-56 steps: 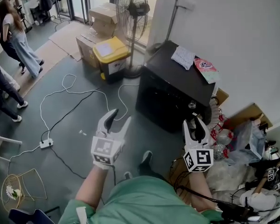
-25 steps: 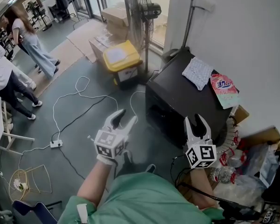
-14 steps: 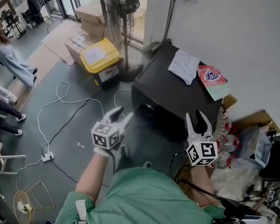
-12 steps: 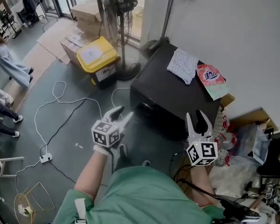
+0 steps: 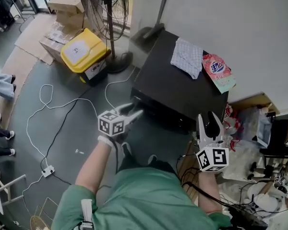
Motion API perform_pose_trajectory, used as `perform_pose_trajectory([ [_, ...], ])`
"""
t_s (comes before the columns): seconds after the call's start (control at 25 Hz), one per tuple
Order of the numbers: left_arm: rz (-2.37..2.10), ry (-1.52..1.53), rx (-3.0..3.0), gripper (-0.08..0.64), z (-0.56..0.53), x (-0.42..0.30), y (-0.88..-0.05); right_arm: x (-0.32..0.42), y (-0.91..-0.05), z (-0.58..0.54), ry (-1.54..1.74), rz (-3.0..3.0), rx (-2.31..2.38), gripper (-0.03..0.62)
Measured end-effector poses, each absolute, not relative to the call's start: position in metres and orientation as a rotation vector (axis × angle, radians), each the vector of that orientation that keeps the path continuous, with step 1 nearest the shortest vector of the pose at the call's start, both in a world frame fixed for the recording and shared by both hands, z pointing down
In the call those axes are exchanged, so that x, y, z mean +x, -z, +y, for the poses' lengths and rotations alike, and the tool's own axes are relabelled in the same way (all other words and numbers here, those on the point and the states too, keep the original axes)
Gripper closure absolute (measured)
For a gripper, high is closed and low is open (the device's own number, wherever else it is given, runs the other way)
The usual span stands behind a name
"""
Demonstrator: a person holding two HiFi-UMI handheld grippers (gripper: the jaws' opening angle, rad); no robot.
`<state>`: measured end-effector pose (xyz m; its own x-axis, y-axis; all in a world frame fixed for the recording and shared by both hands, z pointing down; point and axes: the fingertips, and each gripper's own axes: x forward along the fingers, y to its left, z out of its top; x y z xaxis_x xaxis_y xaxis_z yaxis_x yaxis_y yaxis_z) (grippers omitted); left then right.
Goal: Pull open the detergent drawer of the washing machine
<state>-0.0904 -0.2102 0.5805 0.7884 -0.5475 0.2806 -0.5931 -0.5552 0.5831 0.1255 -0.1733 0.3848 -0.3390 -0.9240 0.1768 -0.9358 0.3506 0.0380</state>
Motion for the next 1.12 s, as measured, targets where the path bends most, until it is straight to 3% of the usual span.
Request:
perform_pose_trajectory([
  [0.24, -0.667, -0.008, 2.13, 0.319, -0.241, -0.084, -0.637, 0.124, -0.399, -0.186, -0.155, -2.395, 1.74, 0.426],
  [0.56, -0.575, 0.014, 2.039, 0.268, -0.268, -0.065, -0.691, 0.141, -0.415, -0.199, -0.168, -2.345, 1.715, 0.426],
  [1.12, -0.462, 0.108, 1.97, 0.219, -0.291, -0.039, -0.717, 0.162, -0.448, -0.191, -0.262, -2.273, 1.71, 0.426],
])
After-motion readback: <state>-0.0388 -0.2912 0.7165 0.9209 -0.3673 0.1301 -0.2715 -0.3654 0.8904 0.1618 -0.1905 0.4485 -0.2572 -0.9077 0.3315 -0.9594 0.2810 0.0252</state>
